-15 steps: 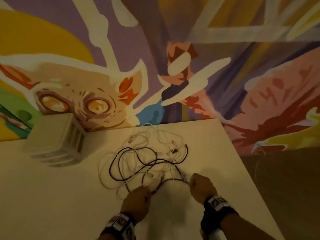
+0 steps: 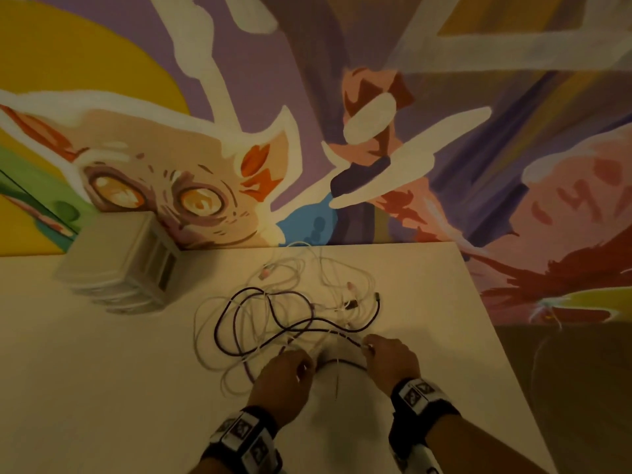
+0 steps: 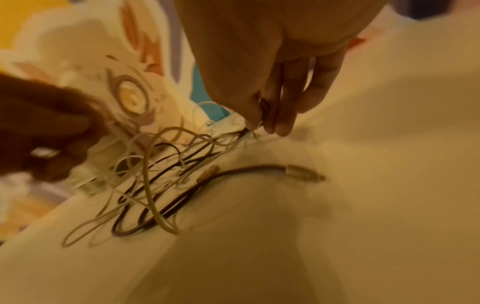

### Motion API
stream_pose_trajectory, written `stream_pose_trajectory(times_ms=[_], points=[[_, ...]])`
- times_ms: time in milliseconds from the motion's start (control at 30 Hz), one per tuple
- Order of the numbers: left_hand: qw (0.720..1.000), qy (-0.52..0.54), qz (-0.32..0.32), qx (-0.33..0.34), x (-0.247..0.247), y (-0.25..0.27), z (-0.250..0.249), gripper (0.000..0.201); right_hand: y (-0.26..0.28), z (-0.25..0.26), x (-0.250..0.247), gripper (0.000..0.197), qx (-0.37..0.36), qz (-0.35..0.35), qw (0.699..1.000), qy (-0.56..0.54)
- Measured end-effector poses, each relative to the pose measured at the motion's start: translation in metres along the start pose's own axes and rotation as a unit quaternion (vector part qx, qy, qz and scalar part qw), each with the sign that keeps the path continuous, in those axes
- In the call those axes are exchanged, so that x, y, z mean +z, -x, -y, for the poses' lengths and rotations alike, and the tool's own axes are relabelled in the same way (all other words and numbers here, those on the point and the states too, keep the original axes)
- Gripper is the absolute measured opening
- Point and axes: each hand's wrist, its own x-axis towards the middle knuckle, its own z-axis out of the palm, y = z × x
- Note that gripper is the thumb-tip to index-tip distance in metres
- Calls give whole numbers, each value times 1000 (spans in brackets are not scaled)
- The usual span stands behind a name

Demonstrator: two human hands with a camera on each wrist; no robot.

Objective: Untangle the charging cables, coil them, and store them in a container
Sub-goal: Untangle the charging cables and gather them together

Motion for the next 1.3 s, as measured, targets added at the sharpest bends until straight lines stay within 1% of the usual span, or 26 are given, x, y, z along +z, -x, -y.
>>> stream_pose_trajectory(times_ms=[100, 167, 233, 267, 333, 400, 467, 500, 533, 600, 633, 667, 733, 767, 800, 833, 867, 900, 933, 967, 1000, 1033, 1100, 1200, 1267, 1300], points=[[998, 22, -46, 42, -17, -19, -20, 8, 4, 3, -31, 25, -64, -41, 997, 21], [993, 27, -58, 99, -27, -32, -36, 21, 5, 12, -58, 18, -112, -60, 991, -28], [987, 6, -32, 160, -38, -44, -56, 39, 8, 30, -89, 11, -182, -77, 976, -95], [983, -4, -18, 181, -45, -47, -69, 38, 11, 40, -105, 8, -215, -97, 963, -127], [979, 7, -17, 205, -63, -53, -90, 26, 17, 61, -140, 4, -253, -149, 936, -195], [976, 86, -50, 196, -87, -57, -106, 27, 25, 79, -170, 6, -251, -204, 901, -288], [959, 199, -68, 189, -115, -54, -126, 28, 30, 91, -185, 16, -231, -228, 863, -386], [945, 257, -65, 192, -130, -51, -136, 30, 32, 97, -188, 21, -222, -208, 852, -425], [930, 310, -52, 193, -143, -49, -145, 30, 33, 103, -187, 24, -214, -157, 846, -462], [897, 403, -21, 180, -167, -41, -157, 31, 37, 120, -180, 28, -207, 0, 825, -526], [879, 445, -11, 170, -177, -40, -159, 32, 37, 130, -174, 28, -213, 63, 822, -524], [863, 479, -2, 160, -190, -39, -159, 34, 37, 140, -167, 27, -225, 104, 837, -488], [833, 533, -12, 150, -223, -39, -154, 36, 33, 152, -147, 28, -248, 121, 894, -352], [819, 552, -43, 149, -247, -40, -148, 35, 29, 150, -135, 23, -245, 108, 924, -273], [814, 553, -98, 150, -277, -41, -137, 35, 24, 143, -125, 16, -225, 95, 946, -212], [817, 529, -170, 152, -309, -41, -122, 36, 20, 131, -117, 15, -191, 88, 962, -176], [834, 465, -251, 160, -341, -41, -102, 38, 18, 119, -110, 19, -153, 80, 973, -155], [862, 353, -325, 167, -368, -43, -77, 39, 18, 109, -108, 22, -118, 72, 979, -147], [892, 212, -366, 162, -386, -45, -53, 36, 18, 103, -107, 23, -90, 66, 982, -150], [917, 89, -360, 146, -390, -47, -33, 31, 19, 104, -110, 25, -79, 60, 983, -155], [938, 5, -322, 130, -380, -51, -15, 29, 21, 111, -114, 27, -83, 55, 983, -157], [955, -35, -263, 132, -358, -53, -4, 29, 21, 122, -118, 29, -97, 45, 983, -147], [976, -19, -132, 174, -299, -50, 0, 28, 25, 155, -128, 32, -146, 27, 984, -102], [970, 76, 30, 229, -229, -36, -12, 31, 31, 203, -144, 32, -207, -23, 976, -62], [964, 93, 66, 242, -211, -30, -17, 22, 38, 218, -153, 27, -217, -62, 972, -68], [965, 87, 45, 242, -217, -29, -20, 23, 39, 217, -153, 24, -216, -74, 971, -76]])
